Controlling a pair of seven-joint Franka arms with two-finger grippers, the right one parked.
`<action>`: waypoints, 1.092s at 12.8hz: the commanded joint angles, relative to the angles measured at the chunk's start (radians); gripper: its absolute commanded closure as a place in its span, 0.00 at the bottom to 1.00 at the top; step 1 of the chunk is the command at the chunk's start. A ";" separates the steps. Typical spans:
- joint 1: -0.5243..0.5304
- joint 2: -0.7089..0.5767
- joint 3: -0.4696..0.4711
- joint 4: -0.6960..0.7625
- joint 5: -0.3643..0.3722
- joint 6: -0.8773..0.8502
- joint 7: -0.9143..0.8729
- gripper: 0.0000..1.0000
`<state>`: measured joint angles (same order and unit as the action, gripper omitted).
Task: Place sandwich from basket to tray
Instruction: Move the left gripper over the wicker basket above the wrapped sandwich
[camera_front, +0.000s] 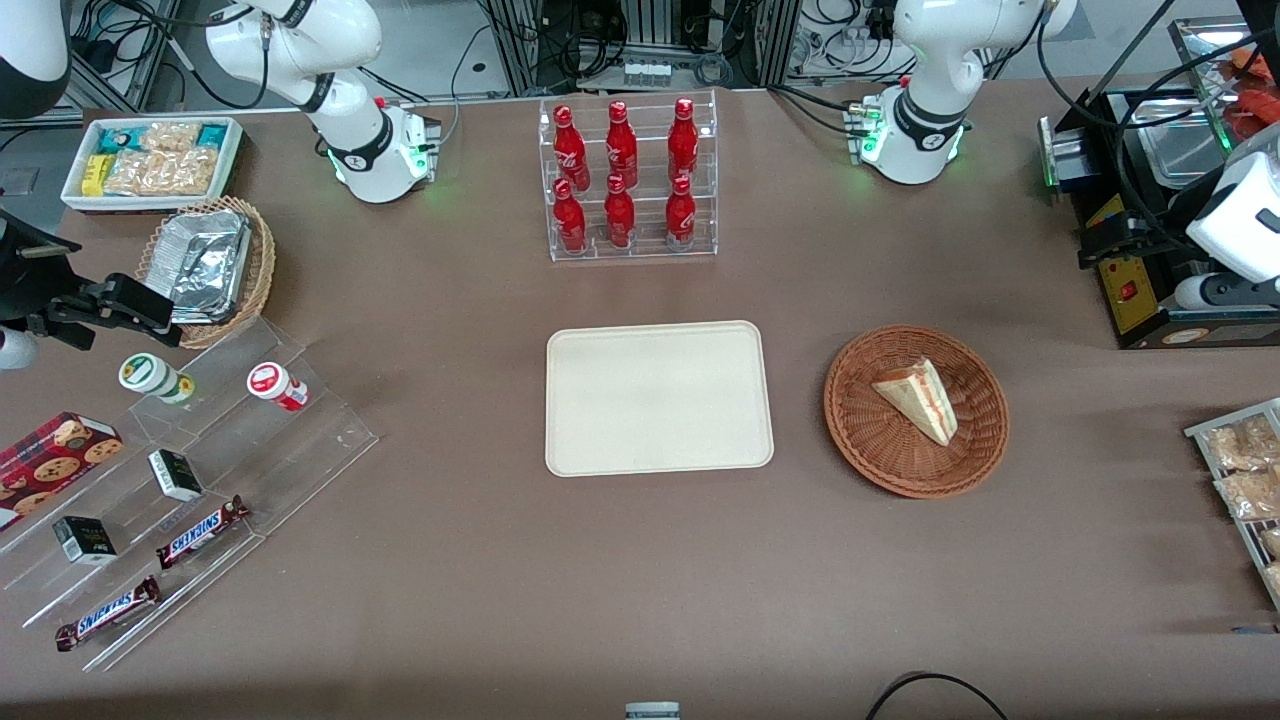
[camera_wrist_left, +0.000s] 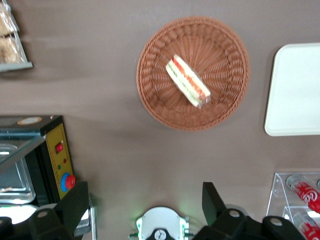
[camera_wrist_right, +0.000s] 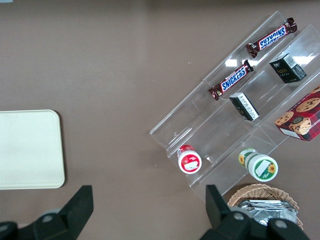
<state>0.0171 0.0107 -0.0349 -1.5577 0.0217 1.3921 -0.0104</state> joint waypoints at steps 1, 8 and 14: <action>-0.002 0.009 -0.005 0.008 -0.005 0.025 0.044 0.00; -0.012 0.040 -0.031 -0.177 -0.002 0.145 0.079 0.00; -0.035 0.031 -0.036 -0.484 -0.002 0.505 0.061 0.00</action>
<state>-0.0065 0.0763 -0.0745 -1.9489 0.0211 1.8088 0.0560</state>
